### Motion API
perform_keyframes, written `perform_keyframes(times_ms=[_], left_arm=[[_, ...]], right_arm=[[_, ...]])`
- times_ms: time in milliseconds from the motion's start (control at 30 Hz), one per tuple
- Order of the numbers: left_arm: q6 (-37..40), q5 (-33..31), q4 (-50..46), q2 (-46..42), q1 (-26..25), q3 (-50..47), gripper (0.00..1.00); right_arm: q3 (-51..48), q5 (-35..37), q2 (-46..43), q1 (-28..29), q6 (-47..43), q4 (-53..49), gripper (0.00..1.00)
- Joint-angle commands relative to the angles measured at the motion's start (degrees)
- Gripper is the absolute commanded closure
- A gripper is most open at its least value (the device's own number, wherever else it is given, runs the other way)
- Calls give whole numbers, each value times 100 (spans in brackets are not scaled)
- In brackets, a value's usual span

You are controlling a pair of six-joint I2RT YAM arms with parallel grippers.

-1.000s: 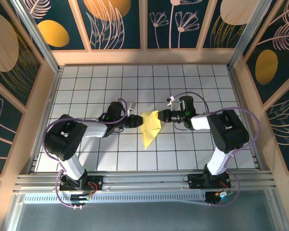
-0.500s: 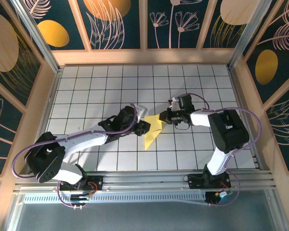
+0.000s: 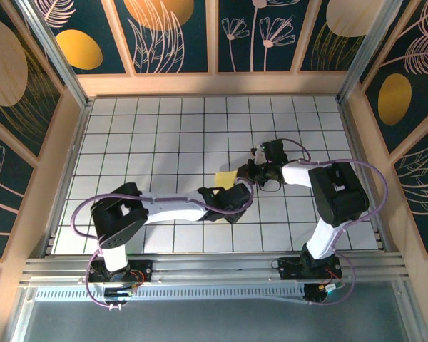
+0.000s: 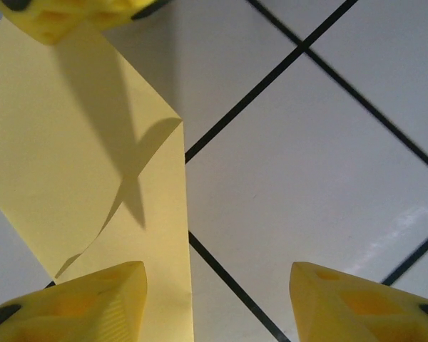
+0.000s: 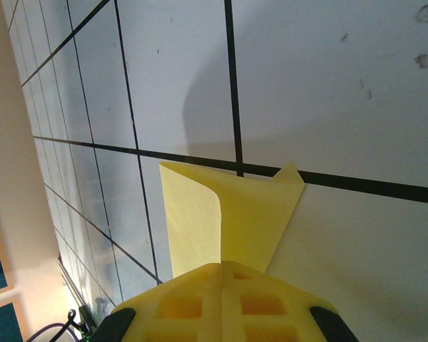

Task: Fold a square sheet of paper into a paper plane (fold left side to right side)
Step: Fold the wing for the fifth time at the center of the table.

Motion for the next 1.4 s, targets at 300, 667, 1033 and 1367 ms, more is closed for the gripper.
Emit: perform_keyframes(times_ms=[300, 667, 1033, 1367], left_arm=[[-148, -724, -599, 356, 8, 326, 55], [-240, -830, -550, 433, 8, 319, 77], [-375, -861, -332, 376, 8, 155, 94], [-363, 348, 248, -45, 404, -137, 100]], right_arm=[[95, 66, -131, -27, 68, -108, 100], [104, 66, -118, -24, 55, -110, 100], [114, 251, -465, -188, -122, -384, 84], [-263, 1045, -1923, -1210, -797, -1094, 53]])
